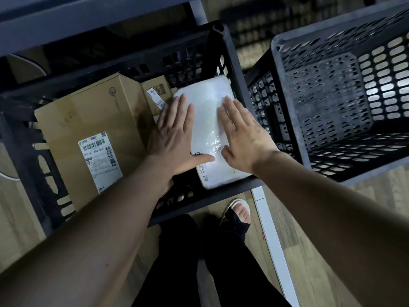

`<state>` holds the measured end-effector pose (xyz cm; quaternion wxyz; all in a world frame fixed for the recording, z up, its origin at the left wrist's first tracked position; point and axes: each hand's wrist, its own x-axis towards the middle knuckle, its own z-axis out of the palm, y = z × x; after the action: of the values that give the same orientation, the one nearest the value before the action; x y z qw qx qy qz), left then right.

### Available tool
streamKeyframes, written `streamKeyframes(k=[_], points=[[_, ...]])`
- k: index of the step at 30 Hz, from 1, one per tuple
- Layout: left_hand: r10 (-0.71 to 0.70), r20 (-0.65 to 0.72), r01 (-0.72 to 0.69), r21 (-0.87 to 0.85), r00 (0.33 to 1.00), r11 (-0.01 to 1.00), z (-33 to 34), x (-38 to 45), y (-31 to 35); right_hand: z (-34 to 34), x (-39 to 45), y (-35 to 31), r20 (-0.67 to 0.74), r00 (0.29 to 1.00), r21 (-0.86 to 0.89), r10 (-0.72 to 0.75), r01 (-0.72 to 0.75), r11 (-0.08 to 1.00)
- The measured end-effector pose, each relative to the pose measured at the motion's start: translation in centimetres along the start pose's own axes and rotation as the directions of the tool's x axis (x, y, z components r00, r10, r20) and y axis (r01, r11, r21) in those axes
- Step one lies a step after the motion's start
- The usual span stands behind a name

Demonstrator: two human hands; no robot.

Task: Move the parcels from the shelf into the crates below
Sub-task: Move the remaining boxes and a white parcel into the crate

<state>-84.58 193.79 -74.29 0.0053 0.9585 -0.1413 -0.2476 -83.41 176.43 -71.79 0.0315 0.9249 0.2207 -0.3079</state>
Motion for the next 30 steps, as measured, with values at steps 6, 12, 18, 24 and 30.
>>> streamKeyframes(k=[6,12,18,24,30], points=[[0.007,0.088,-0.005,-0.028,0.996,1.0,-0.5,1.0,-0.5,0.1,0.9,0.2,0.035,0.999,-0.025,-0.001,0.002,1.0],[-0.064,0.182,0.053,0.067,0.981,0.996,-2.1,1.4,0.5,-1.2,1.5,-0.3,0.119,0.993,-0.054,0.014,-0.008,0.998],[-0.085,0.186,0.068,0.096,0.979,0.993,-2.5,-1.0,2.7,-1.0,-0.6,-1.0,0.113,0.993,-0.038,0.035,-0.031,0.999],[-0.047,0.26,0.025,0.088,0.965,0.996,-2.2,-2.6,2.9,0.2,-2.5,-1.1,0.269,0.961,0.012,0.061,-0.067,0.998],[-0.036,0.25,0.011,0.102,0.968,0.995,-8.6,-4.4,2.1,-5.9,-5.8,0.0,0.272,0.959,-0.05,0.085,-0.074,0.996]])
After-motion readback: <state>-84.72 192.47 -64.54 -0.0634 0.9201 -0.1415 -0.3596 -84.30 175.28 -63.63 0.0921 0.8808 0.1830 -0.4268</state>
